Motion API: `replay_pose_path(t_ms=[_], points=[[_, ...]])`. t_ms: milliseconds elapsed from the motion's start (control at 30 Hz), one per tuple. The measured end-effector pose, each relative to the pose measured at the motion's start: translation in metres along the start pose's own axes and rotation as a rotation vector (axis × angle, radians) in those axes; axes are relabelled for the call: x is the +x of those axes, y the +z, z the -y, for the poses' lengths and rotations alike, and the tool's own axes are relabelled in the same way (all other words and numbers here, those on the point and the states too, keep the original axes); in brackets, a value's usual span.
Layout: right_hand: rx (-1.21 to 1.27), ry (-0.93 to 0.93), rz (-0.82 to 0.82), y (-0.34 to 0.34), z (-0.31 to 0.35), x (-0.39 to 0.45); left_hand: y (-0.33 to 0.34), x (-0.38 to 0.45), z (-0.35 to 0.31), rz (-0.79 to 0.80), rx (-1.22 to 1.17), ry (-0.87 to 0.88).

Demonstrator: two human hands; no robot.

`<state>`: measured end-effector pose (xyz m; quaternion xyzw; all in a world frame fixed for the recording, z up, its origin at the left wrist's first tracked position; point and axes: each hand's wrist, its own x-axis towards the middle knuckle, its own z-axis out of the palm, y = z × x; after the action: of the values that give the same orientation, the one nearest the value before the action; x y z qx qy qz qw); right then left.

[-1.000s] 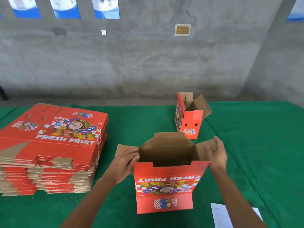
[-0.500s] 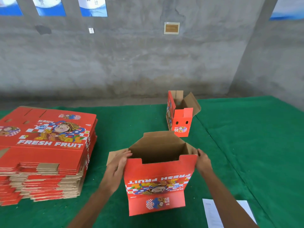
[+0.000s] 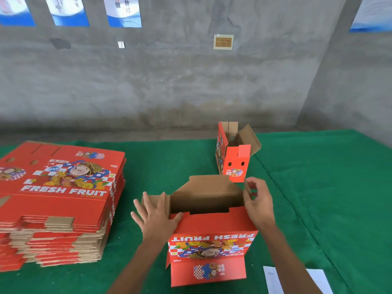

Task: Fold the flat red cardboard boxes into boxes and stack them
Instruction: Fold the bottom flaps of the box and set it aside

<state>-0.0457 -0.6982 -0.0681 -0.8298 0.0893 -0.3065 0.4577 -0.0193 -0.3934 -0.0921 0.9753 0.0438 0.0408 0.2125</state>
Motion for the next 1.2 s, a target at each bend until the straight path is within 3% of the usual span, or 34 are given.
replay_pose_path(t_ms=[100, 267, 500, 667, 767, 900, 1000, 1067, 1200], points=[[-0.083, -0.078, 0.138, 0.008, 0.0, -0.015, 0.0, -0.003, -0.009, -0.061, 0.044, 0.006], [-0.182, -0.248, 0.188, 0.012, 0.005, -0.011, -0.012, -0.008, -0.021, -0.222, 0.155, 0.099], [-0.092, -0.118, 0.316, 0.013, 0.013, -0.004, -0.007, -0.01, -0.026, -0.43, 0.039, 0.437], [0.147, 0.184, 0.408, 0.012, 0.011, 0.011, -0.005, -0.019, -0.03, -0.312, -0.204, 0.581], [0.2, 0.156, 0.409, 0.014, 0.011, 0.014, 0.005, -0.024, -0.027, -0.253, -0.31, 0.62], [-0.094, 0.047, 0.43, 0.018, 0.004, 0.018, 0.011, -0.017, -0.026, -0.156, -0.268, 0.719], [-0.053, 0.048, 0.405, 0.02, -0.001, 0.014, 0.013, -0.01, -0.029, -0.096, -0.352, 0.647], [-0.04, 0.001, 0.38, 0.019, -0.005, 0.007, 0.014, -0.007, -0.03, -0.054, -0.523, 0.475], [0.077, 0.093, 0.418, 0.012, -0.007, 0.003, 0.013, -0.003, -0.035, -0.018, -0.716, 0.2]])
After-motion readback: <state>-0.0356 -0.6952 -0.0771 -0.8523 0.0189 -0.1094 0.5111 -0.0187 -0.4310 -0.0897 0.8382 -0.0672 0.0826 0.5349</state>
